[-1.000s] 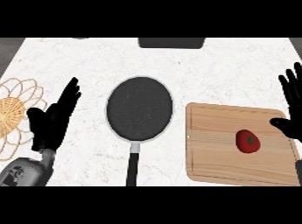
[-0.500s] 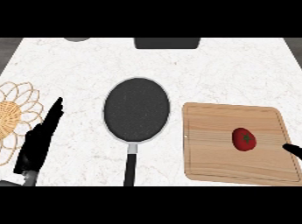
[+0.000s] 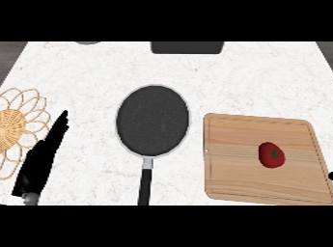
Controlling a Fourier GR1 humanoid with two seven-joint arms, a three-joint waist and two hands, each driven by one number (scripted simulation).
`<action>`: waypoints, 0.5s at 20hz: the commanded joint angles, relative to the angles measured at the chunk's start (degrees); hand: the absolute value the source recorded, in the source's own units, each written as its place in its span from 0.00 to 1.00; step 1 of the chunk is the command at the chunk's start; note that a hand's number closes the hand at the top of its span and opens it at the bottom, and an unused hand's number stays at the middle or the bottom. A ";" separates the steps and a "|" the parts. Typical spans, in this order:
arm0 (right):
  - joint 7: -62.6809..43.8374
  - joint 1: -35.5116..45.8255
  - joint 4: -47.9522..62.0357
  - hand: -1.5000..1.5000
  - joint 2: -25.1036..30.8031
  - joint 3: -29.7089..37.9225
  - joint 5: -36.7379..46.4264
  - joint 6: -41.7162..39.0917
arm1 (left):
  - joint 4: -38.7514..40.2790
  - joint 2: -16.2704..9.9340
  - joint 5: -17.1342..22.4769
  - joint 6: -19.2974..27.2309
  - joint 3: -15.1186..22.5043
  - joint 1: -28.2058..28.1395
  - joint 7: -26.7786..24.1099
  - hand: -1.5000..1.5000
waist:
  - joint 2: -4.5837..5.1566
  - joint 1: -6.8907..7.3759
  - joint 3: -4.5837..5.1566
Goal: Pick the tomato from the cutting board and place it in the pan
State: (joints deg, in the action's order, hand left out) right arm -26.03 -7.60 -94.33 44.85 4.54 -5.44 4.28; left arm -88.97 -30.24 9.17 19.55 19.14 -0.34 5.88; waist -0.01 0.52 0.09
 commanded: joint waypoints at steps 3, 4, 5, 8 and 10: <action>-9.19 9.00 -0.92 0.00 2.10 -5.52 -2.53 -10.25 | -1.63 -0.18 -1.20 -1.03 -0.57 -0.52 0.75 0.50 | 0.09 0.65 -0.08; -11.86 11.15 -1.88 0.00 1.28 -5.83 -2.04 -9.94 | -2.61 0.24 -2.02 -1.15 -0.11 -2.09 -0.07 0.50 | 0.04 0.44 -0.07; -13.83 9.56 -4.30 0.00 0.74 -8.02 -0.59 -9.99 | -2.40 -0.97 -0.15 -2.61 -2.28 -2.23 0.11 0.50 | -0.01 0.24 -0.05; -20.35 19.53 1.50 0.00 -1.59 -11.05 1.15 -11.15 | -2.23 2.30 -3.63 -0.16 -0.21 -0.73 1.87 0.50 | 0.14 0.69 -0.07; -23.16 22.86 4.41 0.00 -1.37 -9.87 -1.04 -14.75 | 2.01 1.63 -1.36 -3.20 -3.82 -1.77 -3.09 0.50 | 0.18 0.50 -0.04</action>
State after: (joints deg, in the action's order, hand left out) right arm -43.29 8.41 -93.63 44.73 -3.40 -6.19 -6.98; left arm -89.44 -29.12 7.42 17.87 17.38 -1.44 5.52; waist 0.08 0.92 0.04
